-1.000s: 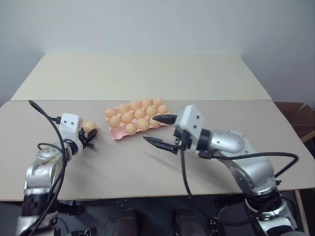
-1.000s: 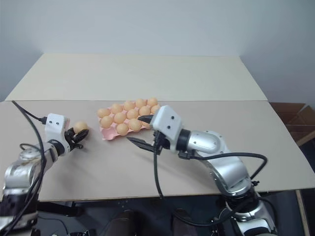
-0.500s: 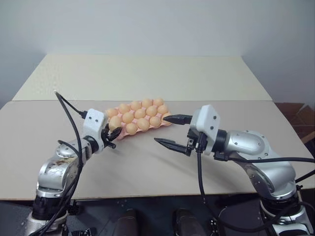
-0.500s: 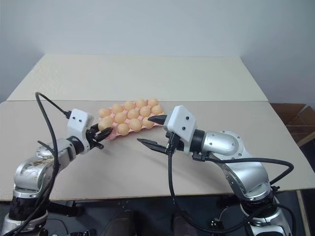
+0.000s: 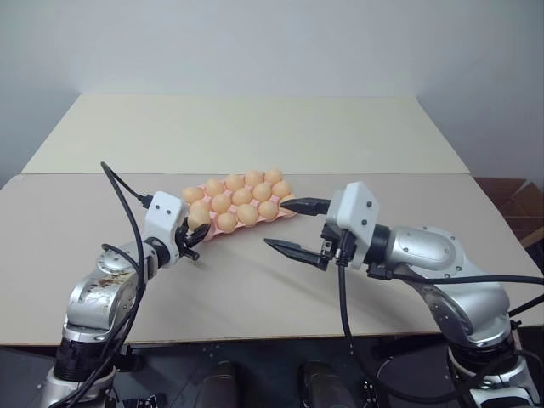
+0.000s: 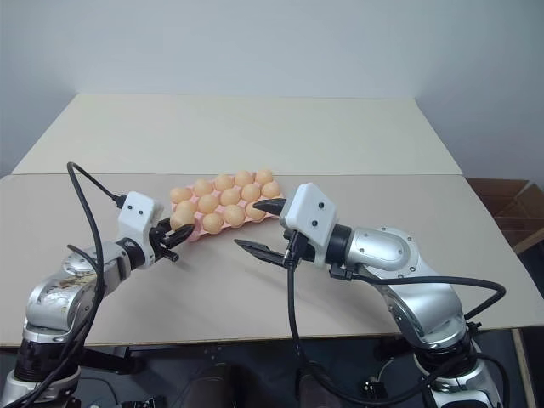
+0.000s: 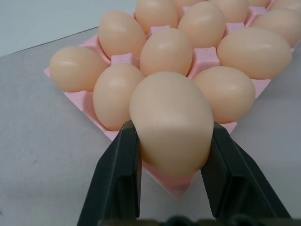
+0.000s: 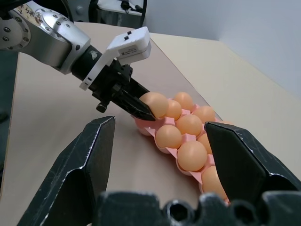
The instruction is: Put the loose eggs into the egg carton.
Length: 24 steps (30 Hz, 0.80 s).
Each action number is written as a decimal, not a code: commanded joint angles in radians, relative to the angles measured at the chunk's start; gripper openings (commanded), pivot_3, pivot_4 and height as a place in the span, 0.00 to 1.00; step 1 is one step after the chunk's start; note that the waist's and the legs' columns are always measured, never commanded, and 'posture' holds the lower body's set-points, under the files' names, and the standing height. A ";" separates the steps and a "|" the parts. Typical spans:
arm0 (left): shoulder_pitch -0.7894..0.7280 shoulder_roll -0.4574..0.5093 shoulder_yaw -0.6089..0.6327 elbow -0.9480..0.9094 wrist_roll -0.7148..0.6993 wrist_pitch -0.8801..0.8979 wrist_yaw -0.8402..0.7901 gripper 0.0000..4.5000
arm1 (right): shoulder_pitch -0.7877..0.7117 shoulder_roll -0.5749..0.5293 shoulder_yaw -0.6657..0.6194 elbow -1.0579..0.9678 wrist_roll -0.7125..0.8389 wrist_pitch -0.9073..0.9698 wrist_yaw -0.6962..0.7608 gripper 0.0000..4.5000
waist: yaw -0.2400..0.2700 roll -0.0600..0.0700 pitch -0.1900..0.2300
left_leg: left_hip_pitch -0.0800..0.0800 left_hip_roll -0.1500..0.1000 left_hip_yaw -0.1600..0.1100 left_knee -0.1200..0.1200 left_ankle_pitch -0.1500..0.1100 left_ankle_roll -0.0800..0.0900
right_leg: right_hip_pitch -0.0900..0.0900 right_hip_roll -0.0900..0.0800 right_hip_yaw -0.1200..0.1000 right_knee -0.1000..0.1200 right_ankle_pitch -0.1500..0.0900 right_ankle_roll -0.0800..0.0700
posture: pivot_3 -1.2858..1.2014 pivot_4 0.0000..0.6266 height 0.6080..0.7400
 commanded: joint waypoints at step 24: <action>0.147 -0.087 0.226 -0.198 0.000 -0.203 0.080 0.99 | 0.108 0.089 -0.126 -0.049 0.036 0.016 -0.162 0.80 | 0.001 0.000 0.000 | 0.000 0.000 0.000 0.000 0.000 0.000 | 0.000 -0.001 0.000 0.000 0.000 0.000 | 0.52 0.24 1.00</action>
